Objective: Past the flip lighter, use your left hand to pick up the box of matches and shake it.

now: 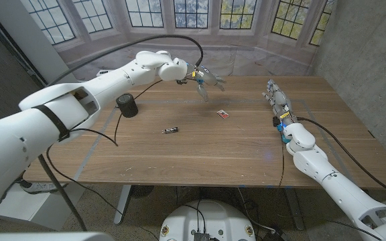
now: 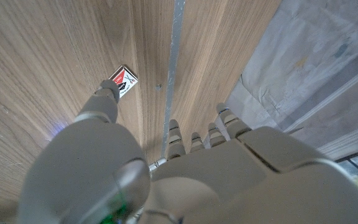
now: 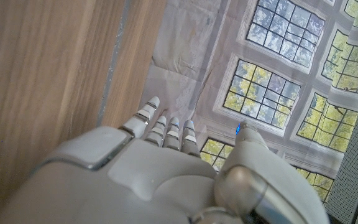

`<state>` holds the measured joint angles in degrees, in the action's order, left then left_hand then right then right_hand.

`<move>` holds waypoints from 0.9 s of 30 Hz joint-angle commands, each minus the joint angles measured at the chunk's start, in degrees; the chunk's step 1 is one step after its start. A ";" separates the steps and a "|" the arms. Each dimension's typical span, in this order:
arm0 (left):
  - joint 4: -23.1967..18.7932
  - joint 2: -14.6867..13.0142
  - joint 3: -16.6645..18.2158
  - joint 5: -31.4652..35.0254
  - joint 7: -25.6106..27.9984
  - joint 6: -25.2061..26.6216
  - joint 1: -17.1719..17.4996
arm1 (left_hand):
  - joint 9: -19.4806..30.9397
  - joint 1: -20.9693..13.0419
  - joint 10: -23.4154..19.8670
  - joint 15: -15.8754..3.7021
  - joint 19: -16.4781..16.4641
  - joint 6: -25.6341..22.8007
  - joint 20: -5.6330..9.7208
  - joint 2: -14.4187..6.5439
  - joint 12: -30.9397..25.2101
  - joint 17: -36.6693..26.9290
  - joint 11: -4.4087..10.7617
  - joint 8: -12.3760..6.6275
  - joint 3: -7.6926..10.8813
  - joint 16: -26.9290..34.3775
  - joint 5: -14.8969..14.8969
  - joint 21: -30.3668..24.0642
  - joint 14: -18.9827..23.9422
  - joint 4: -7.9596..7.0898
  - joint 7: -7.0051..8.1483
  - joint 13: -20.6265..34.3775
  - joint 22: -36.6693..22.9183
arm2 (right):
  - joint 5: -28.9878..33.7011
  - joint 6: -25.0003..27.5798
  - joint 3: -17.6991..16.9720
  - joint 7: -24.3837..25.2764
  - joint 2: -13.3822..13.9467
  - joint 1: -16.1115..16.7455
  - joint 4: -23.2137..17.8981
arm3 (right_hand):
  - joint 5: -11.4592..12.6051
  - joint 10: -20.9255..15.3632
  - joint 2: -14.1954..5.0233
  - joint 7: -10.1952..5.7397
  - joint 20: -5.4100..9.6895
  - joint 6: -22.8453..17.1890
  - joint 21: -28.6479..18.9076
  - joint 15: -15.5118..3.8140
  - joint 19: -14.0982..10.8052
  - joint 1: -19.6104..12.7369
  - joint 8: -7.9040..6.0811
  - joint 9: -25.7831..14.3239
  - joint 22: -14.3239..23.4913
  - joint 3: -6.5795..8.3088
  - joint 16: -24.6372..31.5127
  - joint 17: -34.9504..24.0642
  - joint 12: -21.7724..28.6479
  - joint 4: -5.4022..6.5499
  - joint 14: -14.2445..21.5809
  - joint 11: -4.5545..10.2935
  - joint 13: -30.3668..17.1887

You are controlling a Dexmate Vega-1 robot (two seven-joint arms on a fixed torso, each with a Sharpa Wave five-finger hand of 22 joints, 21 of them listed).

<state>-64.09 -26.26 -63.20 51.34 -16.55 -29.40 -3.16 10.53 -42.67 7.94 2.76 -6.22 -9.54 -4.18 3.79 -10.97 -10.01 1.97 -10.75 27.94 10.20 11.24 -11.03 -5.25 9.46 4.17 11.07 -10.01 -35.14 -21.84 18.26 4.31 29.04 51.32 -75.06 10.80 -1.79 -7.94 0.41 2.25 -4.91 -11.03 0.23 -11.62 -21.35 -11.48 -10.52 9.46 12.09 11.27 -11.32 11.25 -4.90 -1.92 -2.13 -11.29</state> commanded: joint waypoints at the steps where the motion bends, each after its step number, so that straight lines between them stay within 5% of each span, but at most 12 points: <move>1: 3.81 2.57 -4.21 2.83 4.89 -1.15 -1.60 | 0.25 -0.80 0.50 -0.04 0.17 -1.16 -0.11 -0.04 -0.17 -0.20 -0.04 -0.42 -0.08 0.04 0.04 -0.14 -0.38 -0.27 -0.54 0.24 -0.21 | -0.83 0.30 -0.50 0.03 0.21 0.38 0.15 | -0.08 -0.10 0.17 0.45 1.49 -0.49 0.10 0.13 0.14 0.41 -0.05 -0.35 0.26 0.02 0.46 -0.32 0.20 -0.11 -0.22 -0.20 -0.11; 14: 7.26 4.14 -7.32 5.05 9.55 -1.38 -2.44 | 0.30 -1.45 0.15 -0.10 -0.26 -2.48 -0.02 -0.33 -0.57 -0.19 0.11 -0.84 -0.03 0.22 -0.05 -0.32 -0.15 -0.25 -0.97 0.26 -0.21 | -1.33 -0.01 -0.89 -0.19 0.18 0.47 0.56 | -0.07 -0.20 0.08 0.56 1.46 -0.65 0.09 0.05 0.11 0.29 -0.06 -0.35 0.26 0.12 0.52 -0.32 0.26 -0.27 -0.09 -0.28 -0.12; 27: 12.64 6.07 -10.14 5.44 15.01 -2.76 -3.76 | 0.52 -2.93 -2.74 -1.26 -1.88 -9.11 -0.10 -0.80 -1.84 -0.12 0.69 -2.67 -0.11 0.81 -0.36 -0.74 2.18 -0.23 -1.21 0.27 -0.19 | -1.65 0.07 -1.09 -0.06 0.10 0.61 0.67 | -0.08 -0.37 0.06 0.73 1.54 -0.81 0.04 0.09 -0.02 0.24 -0.07 -0.35 0.26 0.16 0.57 -0.32 0.34 -0.38 -0.01 -0.30 -0.13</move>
<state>-55.51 -21.76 -70.90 56.12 -5.69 -31.22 -5.86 10.82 -44.76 5.52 1.53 -7.49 -17.78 -4.19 3.24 -12.53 -10.00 2.66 -12.77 27.80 10.65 11.01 -11.28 -3.55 9.31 3.10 11.06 -10.01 -36.58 -21.80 17.35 4.14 29.20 51.80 -74.51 10.80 -1.79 -7.94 1.04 2.25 -5.54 -11.03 0.23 -11.62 -21.35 -11.48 -10.81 9.46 12.10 11.27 -11.32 11.25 -4.90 -1.92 -2.13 -11.36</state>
